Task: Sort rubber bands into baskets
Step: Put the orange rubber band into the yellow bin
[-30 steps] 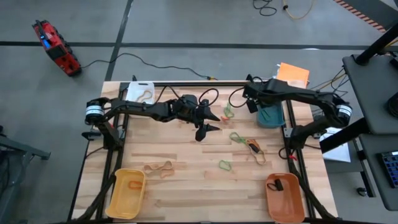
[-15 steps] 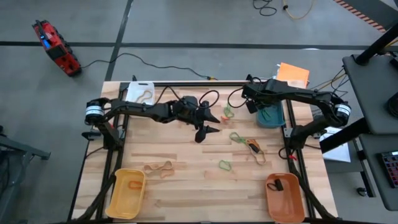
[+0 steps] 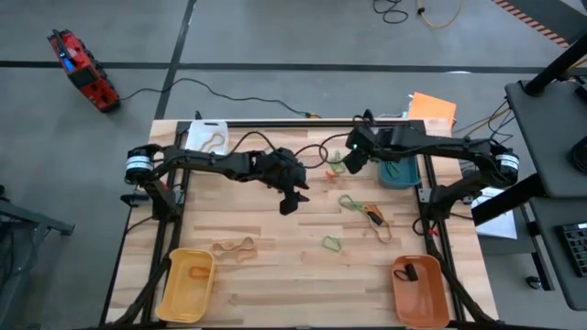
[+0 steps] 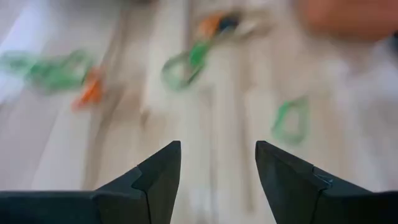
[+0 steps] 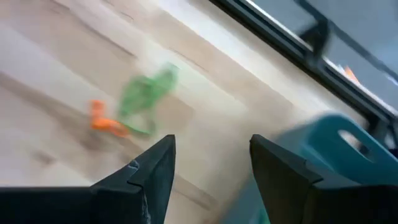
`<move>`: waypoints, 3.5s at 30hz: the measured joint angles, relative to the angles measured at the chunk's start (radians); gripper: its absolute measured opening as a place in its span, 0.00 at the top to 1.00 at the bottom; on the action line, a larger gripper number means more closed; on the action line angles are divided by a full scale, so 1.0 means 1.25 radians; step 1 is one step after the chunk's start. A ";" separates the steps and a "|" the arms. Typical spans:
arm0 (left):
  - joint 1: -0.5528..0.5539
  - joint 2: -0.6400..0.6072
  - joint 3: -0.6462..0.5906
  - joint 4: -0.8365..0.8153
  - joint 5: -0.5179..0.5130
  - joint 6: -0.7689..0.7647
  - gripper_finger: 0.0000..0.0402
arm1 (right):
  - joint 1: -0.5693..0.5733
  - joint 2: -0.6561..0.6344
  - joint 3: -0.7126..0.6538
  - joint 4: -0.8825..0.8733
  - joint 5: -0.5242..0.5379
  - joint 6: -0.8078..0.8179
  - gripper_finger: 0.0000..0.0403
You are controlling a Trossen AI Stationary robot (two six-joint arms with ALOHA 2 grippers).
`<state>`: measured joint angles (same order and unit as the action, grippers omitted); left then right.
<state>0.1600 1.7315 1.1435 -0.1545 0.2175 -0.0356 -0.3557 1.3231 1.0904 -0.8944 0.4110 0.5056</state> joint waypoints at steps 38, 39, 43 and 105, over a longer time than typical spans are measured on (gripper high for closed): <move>0.161 0.000 -0.074 -0.285 -0.285 0.195 0.52 | 0.470 -0.201 -0.084 0.119 0.008 -0.049 0.51; 0.165 0.000 -0.074 -0.279 -0.285 0.199 0.52 | 0.470 -0.201 -0.084 0.123 0.009 -0.049 0.51; 0.180 0.000 -0.074 -0.266 -0.285 0.207 0.52 | 0.470 -0.192 -0.084 0.122 0.020 -0.058 0.51; 0.114 -0.052 -0.097 -0.184 -0.247 0.071 0.99 | 0.470 -0.178 -0.115 0.182 0.029 -0.088 0.51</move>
<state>0.3024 1.6663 1.0218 -0.3850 -0.0918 0.0529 0.2314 1.1011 0.9470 -0.6667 0.4467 0.3954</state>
